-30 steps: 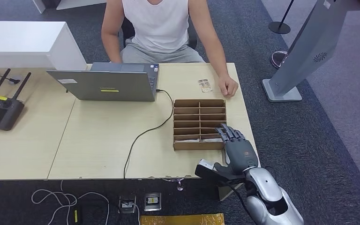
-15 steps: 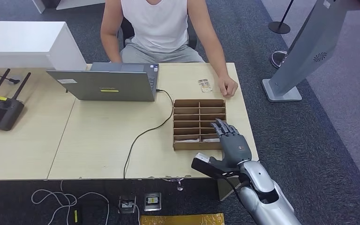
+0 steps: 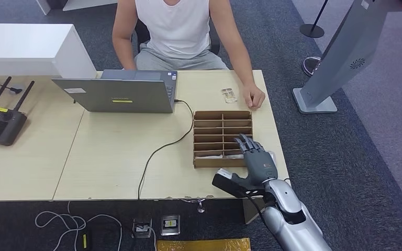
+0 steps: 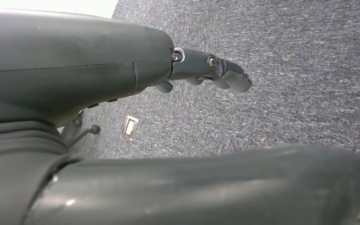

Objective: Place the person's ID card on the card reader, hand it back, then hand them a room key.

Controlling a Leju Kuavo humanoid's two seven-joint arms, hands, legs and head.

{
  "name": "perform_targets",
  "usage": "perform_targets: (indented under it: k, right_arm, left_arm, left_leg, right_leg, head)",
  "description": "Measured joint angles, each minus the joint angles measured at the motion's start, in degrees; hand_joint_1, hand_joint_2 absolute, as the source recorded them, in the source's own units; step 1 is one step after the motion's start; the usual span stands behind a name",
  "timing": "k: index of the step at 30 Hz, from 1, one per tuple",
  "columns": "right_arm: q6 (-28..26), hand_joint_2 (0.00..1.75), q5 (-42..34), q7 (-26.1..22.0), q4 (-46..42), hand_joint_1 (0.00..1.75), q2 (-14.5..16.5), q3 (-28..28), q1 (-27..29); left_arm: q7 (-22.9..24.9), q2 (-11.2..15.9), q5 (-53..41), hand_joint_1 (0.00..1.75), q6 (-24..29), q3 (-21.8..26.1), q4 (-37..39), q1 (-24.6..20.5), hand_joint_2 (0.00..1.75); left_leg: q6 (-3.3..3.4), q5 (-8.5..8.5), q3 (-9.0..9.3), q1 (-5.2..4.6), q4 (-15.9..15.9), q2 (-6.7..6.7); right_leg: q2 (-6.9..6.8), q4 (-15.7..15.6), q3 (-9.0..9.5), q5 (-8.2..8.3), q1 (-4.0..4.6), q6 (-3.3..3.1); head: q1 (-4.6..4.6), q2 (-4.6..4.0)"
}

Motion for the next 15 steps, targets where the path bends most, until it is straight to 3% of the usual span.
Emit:
perform_targets:
  k: [15]
  right_arm:
    - [-1.64,1.75,-3.39,-0.91,3.09,1.75,0.43,-0.82,-1.28]
  left_arm:
    - [-0.02,-0.32,0.01,0.00,0.44,0.00,0.01,0.00,0.00]
  left_leg:
    - [0.00,0.00,0.01,0.00,0.00,0.00]
  right_leg:
    - [0.00,0.00,0.01,0.00,0.00,0.00]
  head:
    - [-0.01,0.00]
